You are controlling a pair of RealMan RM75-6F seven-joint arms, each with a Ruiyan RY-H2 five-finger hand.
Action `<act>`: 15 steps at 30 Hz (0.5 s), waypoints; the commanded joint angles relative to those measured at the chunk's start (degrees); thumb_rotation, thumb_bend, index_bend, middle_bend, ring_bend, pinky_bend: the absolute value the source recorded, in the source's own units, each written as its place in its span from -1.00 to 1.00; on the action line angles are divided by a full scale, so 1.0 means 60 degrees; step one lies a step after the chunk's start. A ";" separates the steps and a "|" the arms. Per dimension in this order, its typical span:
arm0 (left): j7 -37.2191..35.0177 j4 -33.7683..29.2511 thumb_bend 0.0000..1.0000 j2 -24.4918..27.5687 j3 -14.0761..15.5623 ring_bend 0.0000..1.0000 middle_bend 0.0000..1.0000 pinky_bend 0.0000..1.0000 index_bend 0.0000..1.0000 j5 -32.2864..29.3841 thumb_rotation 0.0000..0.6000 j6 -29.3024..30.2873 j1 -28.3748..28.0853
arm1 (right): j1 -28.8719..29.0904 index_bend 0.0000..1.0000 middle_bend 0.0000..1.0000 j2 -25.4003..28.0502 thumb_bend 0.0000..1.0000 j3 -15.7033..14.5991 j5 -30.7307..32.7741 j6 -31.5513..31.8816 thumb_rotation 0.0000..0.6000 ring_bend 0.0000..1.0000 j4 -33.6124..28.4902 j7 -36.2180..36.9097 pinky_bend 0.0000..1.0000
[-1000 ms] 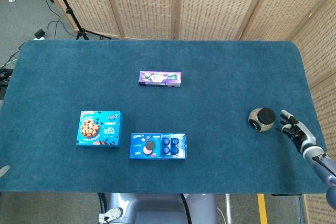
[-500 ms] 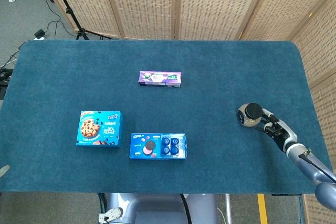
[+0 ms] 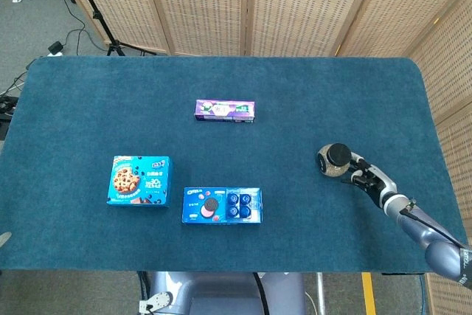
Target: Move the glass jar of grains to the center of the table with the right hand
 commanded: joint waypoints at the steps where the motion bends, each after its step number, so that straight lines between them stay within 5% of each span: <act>1: -0.0022 0.0008 -1.00 0.0007 0.0001 -1.00 -1.00 -1.00 -1.00 -0.0004 1.00 -0.0013 -0.0005 | 0.0242 -1.00 -1.00 -0.0025 1.00 -0.0126 0.0209 -0.0055 1.00 -1.00 0.0001 -0.0309 -0.64; 15: 0.0073 -0.0040 -1.00 0.0013 -0.0011 -1.00 -1.00 -1.00 -1.00 -0.0068 1.00 -0.0168 -0.0085 | 0.1078 -1.00 -1.00 -0.0006 1.00 -0.0412 0.1602 0.0565 1.00 -1.00 -0.0769 -0.1170 -0.64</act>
